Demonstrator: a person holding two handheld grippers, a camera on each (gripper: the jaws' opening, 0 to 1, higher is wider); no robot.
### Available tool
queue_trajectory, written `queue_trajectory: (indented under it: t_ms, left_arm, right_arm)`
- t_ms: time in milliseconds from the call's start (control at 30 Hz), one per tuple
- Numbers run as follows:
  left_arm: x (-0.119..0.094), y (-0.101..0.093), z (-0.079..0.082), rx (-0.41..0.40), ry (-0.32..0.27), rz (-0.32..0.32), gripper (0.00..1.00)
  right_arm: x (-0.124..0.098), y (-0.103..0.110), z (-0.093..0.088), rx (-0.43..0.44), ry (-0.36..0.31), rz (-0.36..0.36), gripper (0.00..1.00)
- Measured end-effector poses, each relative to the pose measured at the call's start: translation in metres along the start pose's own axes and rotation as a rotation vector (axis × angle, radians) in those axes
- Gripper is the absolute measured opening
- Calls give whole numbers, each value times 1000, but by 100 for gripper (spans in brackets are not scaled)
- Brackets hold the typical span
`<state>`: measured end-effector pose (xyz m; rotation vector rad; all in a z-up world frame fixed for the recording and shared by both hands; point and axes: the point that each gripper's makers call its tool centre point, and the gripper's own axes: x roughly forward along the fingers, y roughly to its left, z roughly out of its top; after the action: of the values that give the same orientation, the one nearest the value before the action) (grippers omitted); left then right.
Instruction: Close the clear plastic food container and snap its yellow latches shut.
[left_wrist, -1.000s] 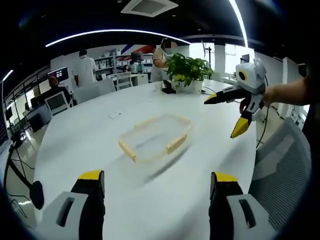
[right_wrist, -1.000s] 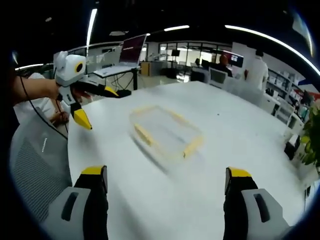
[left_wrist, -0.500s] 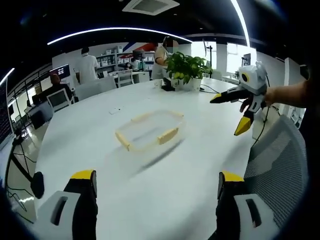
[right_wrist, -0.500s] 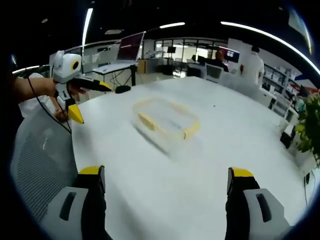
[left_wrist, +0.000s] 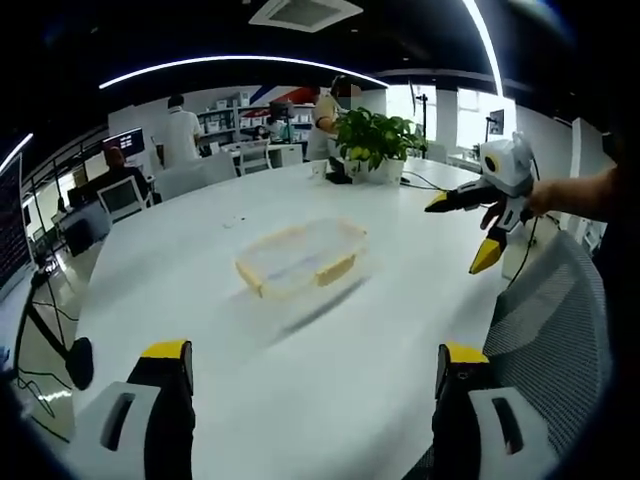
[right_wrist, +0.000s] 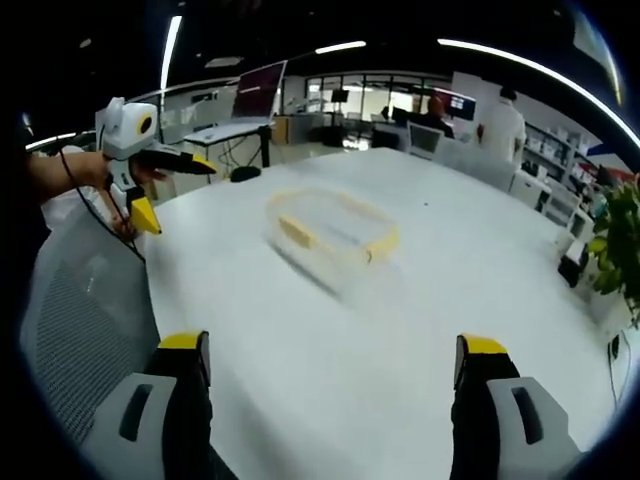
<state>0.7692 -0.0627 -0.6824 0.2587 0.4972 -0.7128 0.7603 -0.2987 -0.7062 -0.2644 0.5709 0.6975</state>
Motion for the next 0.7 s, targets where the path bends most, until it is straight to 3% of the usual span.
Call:
queue_trajectory:
  t_ms: [700]
  left_arm:
    - [-1, 0, -4, -12, 7, -2, 99]
  right_arm:
    - [-1, 3, -3, -8, 14, 16, 100]
